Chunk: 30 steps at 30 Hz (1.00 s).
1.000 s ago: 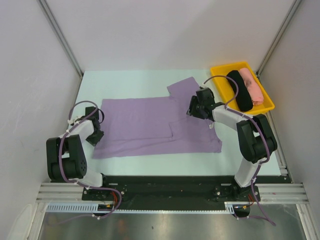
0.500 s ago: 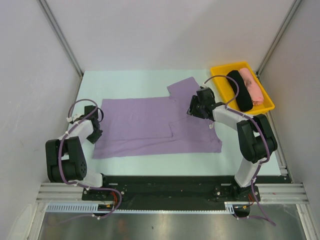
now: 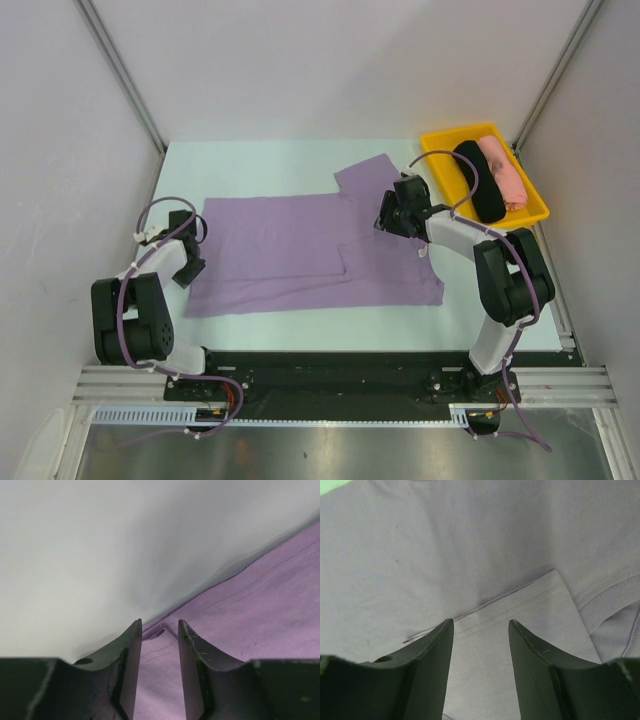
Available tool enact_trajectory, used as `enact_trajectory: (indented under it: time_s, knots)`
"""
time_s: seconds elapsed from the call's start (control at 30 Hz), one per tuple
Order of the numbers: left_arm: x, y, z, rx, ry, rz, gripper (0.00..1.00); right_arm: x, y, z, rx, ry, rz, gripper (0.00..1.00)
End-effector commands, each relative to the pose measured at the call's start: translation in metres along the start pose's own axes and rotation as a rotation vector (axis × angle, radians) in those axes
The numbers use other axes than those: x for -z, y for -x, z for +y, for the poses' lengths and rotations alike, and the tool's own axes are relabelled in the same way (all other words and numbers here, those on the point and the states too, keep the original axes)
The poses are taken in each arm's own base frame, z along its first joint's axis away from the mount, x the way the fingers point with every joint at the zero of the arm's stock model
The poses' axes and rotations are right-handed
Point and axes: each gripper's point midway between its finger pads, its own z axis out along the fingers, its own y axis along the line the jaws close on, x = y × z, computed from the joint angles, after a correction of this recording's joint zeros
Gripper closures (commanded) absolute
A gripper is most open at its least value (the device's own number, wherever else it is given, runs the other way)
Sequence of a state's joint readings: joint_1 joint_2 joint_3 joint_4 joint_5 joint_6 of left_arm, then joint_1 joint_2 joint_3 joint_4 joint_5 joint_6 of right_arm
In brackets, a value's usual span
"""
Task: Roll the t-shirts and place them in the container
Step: Fold the T-shirt at the center of the board.
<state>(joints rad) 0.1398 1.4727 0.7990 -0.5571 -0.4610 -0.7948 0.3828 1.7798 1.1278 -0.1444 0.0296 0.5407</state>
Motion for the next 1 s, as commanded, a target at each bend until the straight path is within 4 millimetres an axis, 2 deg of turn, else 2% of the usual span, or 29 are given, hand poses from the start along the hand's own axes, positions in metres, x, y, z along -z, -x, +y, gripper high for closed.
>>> enact_trajectory:
  time_s: [0.0,0.43,0.57,0.67,0.8,0.9,0.97]
  knots:
    - [-0.001,0.007,-0.008,0.011,-0.015,-0.023,0.63,-0.002,0.007,0.000,0.010,0.004,-0.025,0.47]
    - [-0.002,-0.002,-0.008,0.003,-0.020,-0.008,0.78,-0.001,0.007,-0.002,0.010,-0.003,-0.026,0.47]
    - [-0.003,-0.006,-0.005,-0.004,-0.016,-0.003,0.77,-0.001,0.007,-0.003,0.010,-0.005,-0.025,0.47]
    - [-0.004,-0.008,-0.005,-0.005,-0.020,0.000,0.69,-0.001,0.008,-0.003,0.008,-0.007,-0.027,0.47]
    - [-0.006,-0.013,-0.005,-0.011,-0.016,0.008,0.68,-0.002,0.007,-0.004,0.008,-0.008,-0.023,0.47]
    - [-0.005,-0.014,-0.004,-0.014,-0.008,0.006,0.80,-0.002,0.007,-0.004,0.008,-0.008,-0.023,0.47]
    - [-0.004,-0.013,-0.003,-0.014,-0.006,0.004,0.83,-0.002,0.007,-0.004,0.008,-0.009,-0.024,0.47]
